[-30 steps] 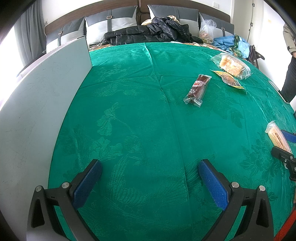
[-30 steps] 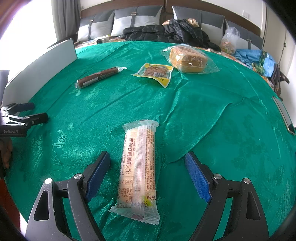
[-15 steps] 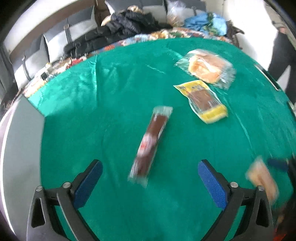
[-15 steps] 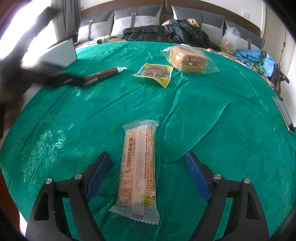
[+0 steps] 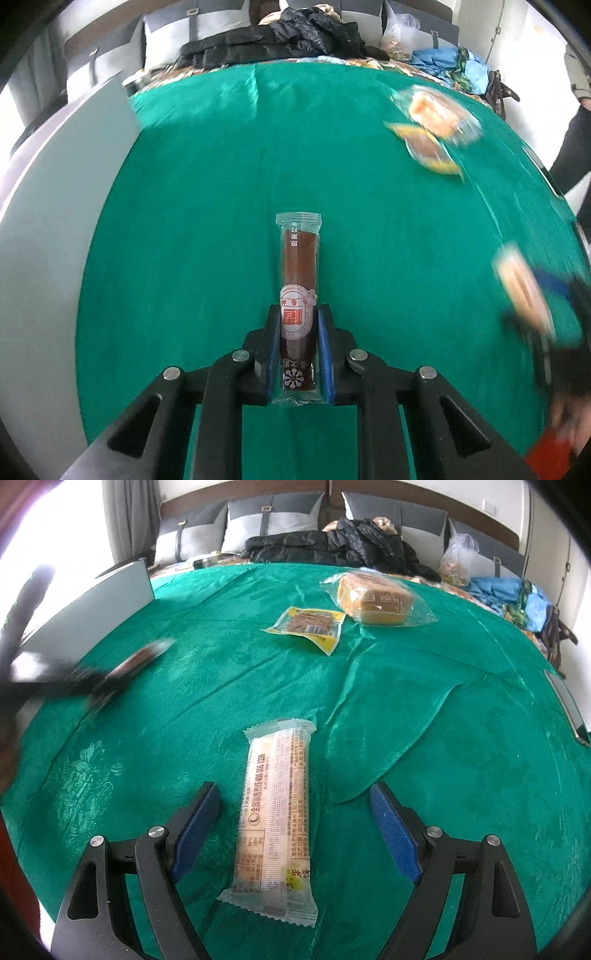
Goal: Organize snacks
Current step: 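Carry both snacks to the cardboard box and open both tools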
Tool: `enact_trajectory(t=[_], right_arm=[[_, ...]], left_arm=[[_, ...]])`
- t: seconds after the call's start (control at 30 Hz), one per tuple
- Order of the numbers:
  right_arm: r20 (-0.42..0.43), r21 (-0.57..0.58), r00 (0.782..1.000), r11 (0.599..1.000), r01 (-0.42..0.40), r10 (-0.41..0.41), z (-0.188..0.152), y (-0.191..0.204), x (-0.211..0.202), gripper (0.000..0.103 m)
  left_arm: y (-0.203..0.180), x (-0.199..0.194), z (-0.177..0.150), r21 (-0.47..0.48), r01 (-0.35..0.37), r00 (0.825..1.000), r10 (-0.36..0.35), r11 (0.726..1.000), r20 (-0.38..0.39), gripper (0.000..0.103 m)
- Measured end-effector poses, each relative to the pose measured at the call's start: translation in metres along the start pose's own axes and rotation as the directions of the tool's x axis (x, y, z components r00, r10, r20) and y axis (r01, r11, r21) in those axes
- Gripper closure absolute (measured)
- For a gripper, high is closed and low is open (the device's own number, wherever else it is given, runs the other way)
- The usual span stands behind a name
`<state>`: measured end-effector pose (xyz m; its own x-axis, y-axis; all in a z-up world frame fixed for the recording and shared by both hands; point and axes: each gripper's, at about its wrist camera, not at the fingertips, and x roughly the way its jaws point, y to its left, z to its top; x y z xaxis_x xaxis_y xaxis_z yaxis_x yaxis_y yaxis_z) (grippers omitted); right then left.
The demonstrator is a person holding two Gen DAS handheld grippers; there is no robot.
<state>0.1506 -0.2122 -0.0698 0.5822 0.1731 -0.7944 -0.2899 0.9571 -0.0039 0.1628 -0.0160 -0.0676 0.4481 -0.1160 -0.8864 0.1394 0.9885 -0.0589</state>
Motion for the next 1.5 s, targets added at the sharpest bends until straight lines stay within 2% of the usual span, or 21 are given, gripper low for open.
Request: enact_trajectory(t=[0.1, 0.13, 0.17, 0.2, 0.23, 0.37, 0.43, 0.5, 0.57, 0.6, 0.67, 0.77, 0.87, 0.93, 1.0, 1.1, 1.23, 1.3, 1.4, 1.47, 1.5], right_arm=[[0.001, 0.003, 1.000, 1.000, -0.005, 0.005, 0.001, 0.000, 0.000, 0.017], [0.003, 0.007, 1.000, 1.000, -0.012, 0.012, 0.000, -0.001, 0.000, 0.017], [0.006, 0.014, 1.000, 1.000, -0.025, 0.024, 0.001, -0.002, 0.000, 0.017], [0.009, 0.025, 0.999, 0.999, -0.036, 0.035, 0.000, -0.004, -0.001, 0.017], [0.012, 0.032, 0.999, 0.998, -0.046, 0.045, 0.000, -0.006, -0.001, 0.016], [-0.028, 0.005, 0.995, 0.995, -0.096, 0.096, 0.005, -0.006, 0.003, 0.009], [-0.152, -0.061, 0.986, 0.995, -0.084, 0.074, 0.017, -0.001, 0.009, 0.010], [-0.264, -0.080, 0.964, 0.995, -0.064, 0.041, 0.027, 0.004, 0.015, 0.011], [-0.330, -0.071, 0.942, 0.994, -0.087, 0.059, 0.035, 0.005, 0.019, 0.014], [-0.351, -0.061, 0.935, 0.996, -0.073, 0.047, 0.038, 0.006, 0.021, 0.021], [-0.347, -0.054, 0.937, 0.997, -0.052, 0.030, 0.044, 0.007, 0.017, 0.072], [-0.374, -0.021, 0.927, 0.999, -0.037, 0.027, 0.050, 0.009, 0.013, 0.073], [-0.347, -0.029, 0.937, 0.998, -0.058, 0.045, 0.058, 0.023, 0.000, 0.073], [-0.300, 0.001, 0.948, 0.994, -0.111, 0.106, 0.071, 0.037, -0.014, 0.073], [-0.228, -0.002, 0.959, 0.985, -0.172, 0.167, 0.095, 0.064, -0.036, 0.073], [-0.135, -0.051, 0.957, 0.963, -0.266, 0.257, 0.133, 0.117, -0.065, 0.073], [-0.062, -0.123, 0.911, 0.903, -0.413, 0.408, 0.178, 0.204, -0.094, 0.072], [-0.053, -0.158, 0.871, 0.857, -0.490, 0.488, 0.195, 0.254, -0.103, 0.072], [-0.060, -0.205, 0.830, 0.807, -0.554, 0.554, 0.202, 0.319, -0.107, 0.070], [-0.068, -0.218, 0.812, 0.785, -0.580, 0.580, 0.201, 0.353, -0.099, 0.044], [-0.082, -0.215, 0.806, 0.779, -0.589, 0.587, 0.197, 0.363, -0.093, 0.025]], left_arm=[[0.004, -0.025, -0.042, -0.018, 0.004, 1.000, -0.004, 1.000, -0.003, 0.079], [0.007, -0.030, -0.052, -0.028, 0.001, 1.000, -0.001, 1.000, -0.005, 0.058], [0.010, -0.032, -0.058, -0.036, 0.005, 1.000, -0.005, 0.999, -0.009, 0.024], [0.013, -0.033, -0.061, -0.043, 0.009, 1.000, -0.009, 0.999, 0.000, 0.014], [0.014, -0.035, -0.062, -0.048, 0.009, 1.000, -0.009, 0.999, 0.016, 0.011], [0.015, -0.034, -0.054, -0.019, -0.015, 1.000, 0.016, 1.000, 0.016, 0.011], [0.009, -0.029, -0.049, 0.036, -0.049, 0.999, 0.049, 0.998, 0.007, 0.015], [0.003, -0.023, -0.050, 0.087, -0.076, 0.997, 0.077, 0.993, -0.007, 0.037], [0.005, -0.025, -0.054, 0.073, -0.028, 1.000, 0.027, 0.997, 0.013, 0.075], [0.007, -0.028, -0.057, 0.063, -0.022, 1.000, 0.020, 0.998, 0.022, 0.079], [0.010, -0.033, -0.061, 0.049, -0.001, 1.000, -0.001, 0.999, 0.028, 0.084], [0.016, -0.047, -0.072, 0.015, 0.038, 0.998, -0.039, 0.999, 0.058, 0.085], [0.031, -0.066, -0.076, -0.072, 0.110, 0.990, -0.103, 0.991, 0.098, 0.085], [0.041, -0.083, -0.073, -0.127, 0.159, 0.980, -0.141, 0.979, 0.139, 0.085], [0.059, -0.113, -0.066, -0.185, 0.220, 0.960, -0.180, 0.958, 0.214, 0.085], [0.095, -0.158, -0.056, -0.235, 0.233, 0.937, -0.153, 0.944, 0.315, 0.085], [0.160, -0.198, -0.052, -0.306, 0.129, 0.934, -0.012, 0.943, 0.358, 0.085], [0.200, -0.208, -0.057, -0.356, 0.030, 0.938, 0.097, 0.934, 0.333, 0.085], [0.249, -0.207, -0.071, -0.425, -0.093, 0.937, 0.223, 0.900, 0.268, 0.078], [0.281, -0.194, -0.086, -0.467, -0.189, 0.940, 0.297, 0.864, 0.167, 0.036], [0.293, -0.191, -0.099, -0.490, -0.229, 0.933, 0.334, 0.841, 0.136, 0.030]])
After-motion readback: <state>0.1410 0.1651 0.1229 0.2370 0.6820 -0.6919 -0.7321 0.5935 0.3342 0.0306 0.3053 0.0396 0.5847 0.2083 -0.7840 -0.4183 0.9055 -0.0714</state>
